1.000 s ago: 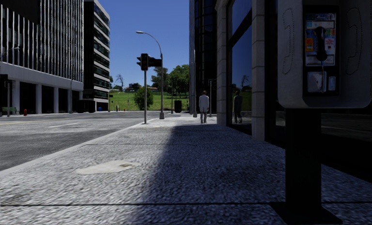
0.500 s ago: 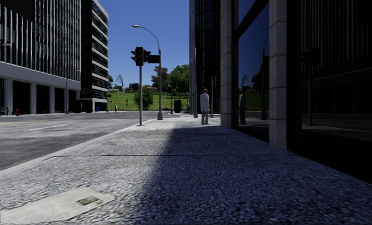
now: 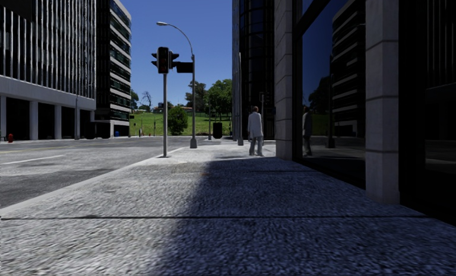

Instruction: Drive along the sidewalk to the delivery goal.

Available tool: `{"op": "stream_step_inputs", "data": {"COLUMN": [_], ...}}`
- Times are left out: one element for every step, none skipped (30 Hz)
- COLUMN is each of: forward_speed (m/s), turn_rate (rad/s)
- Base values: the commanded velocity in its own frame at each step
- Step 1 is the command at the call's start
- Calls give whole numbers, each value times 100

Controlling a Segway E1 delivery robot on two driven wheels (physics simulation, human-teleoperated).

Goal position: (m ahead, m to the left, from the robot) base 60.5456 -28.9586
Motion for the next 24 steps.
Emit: {"op": "stream_step_inputs", "data": {"forward_speed": [200,200,200,200,200,200,200,200,200,200,200,200,200,200,200,200,200,200,200,200,200,200,200,200], "turn_rate": [0,0,0,0,0,0,0,0,0,0,0,0,0,0,0,0,0,0,0,0,0,0,0,0]}}
